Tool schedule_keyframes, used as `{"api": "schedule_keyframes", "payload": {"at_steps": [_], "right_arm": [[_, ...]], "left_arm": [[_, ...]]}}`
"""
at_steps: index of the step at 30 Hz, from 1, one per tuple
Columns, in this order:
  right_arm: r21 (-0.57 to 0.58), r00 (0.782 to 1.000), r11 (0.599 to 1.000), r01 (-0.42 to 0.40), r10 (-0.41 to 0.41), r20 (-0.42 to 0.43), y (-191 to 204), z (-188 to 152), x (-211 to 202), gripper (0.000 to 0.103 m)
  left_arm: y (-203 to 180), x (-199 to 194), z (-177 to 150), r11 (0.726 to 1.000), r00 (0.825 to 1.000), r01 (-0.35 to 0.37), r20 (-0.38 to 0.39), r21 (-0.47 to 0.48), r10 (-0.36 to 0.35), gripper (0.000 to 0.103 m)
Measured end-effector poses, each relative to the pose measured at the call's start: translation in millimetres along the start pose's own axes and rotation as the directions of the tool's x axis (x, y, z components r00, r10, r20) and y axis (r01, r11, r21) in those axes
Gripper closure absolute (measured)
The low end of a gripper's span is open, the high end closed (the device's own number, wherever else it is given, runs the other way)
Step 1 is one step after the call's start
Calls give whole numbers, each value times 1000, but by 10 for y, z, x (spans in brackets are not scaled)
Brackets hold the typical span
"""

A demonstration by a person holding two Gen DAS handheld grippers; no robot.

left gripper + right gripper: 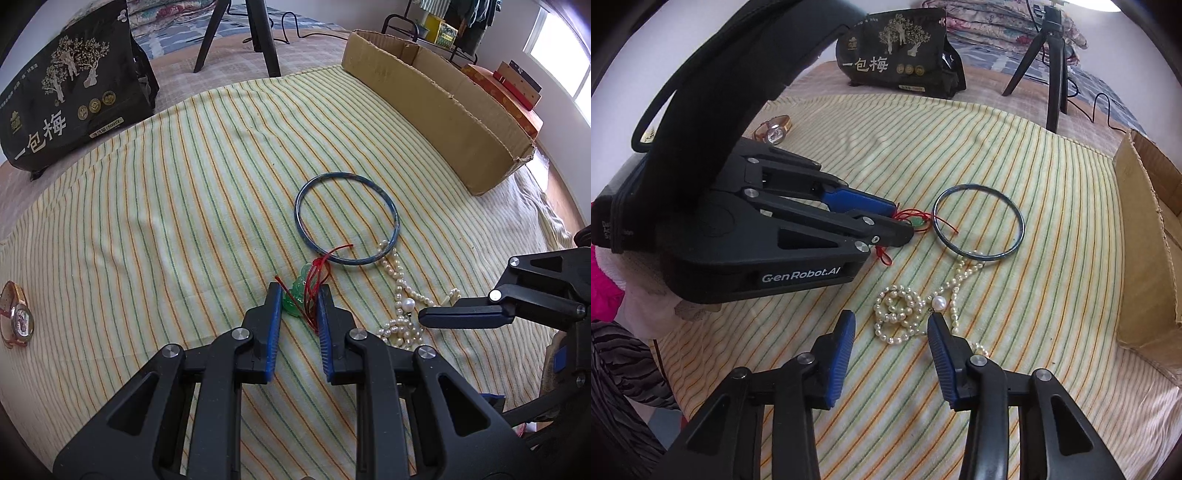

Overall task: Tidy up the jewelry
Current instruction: 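Grasp the pearl necklace with the right tool beside the dark bangle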

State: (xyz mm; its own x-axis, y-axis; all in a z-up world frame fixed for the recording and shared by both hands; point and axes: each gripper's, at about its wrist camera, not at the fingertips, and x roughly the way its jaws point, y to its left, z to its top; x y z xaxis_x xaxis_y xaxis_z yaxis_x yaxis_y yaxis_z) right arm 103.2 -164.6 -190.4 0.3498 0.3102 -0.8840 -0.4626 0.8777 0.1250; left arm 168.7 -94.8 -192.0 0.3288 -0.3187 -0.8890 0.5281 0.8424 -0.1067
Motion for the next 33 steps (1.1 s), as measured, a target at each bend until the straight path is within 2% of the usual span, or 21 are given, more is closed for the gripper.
{"api": "schedule_keyframes", "payload": {"at_steps": [9, 13, 18, 22, 24, 33], "right_arm": [[-22, 999, 999, 32, -33, -36, 48, 39, 125, 61], [-38, 997, 997, 62, -64, -51, 76, 46, 145, 74], [-10, 997, 999, 47, -48, -54, 12, 38, 116, 91], [4, 998, 999, 42, -41, -44, -3, 17, 52, 95], [9, 999, 999, 32, -32, -41, 0, 14, 13, 102], [44, 998, 999, 22, -25, 55, -14, 60, -361, 102]], "left_arm": [[62, -5, -18, 1000, 1000, 16, -1, -23, -16, 85], [68, -15, -27, 999, 1000, 17, 0, -29, -17, 85], [84, -23, -35, 999, 1000, 19, -1, -40, -19, 85], [103, -46, -61, 999, 1000, 21, -2, -50, -21, 86], [113, -65, -78, 998, 1000, 22, -3, -57, -22, 86], [121, -186, -166, 996, 1000, 14, 0, -83, -14, 86]]}}
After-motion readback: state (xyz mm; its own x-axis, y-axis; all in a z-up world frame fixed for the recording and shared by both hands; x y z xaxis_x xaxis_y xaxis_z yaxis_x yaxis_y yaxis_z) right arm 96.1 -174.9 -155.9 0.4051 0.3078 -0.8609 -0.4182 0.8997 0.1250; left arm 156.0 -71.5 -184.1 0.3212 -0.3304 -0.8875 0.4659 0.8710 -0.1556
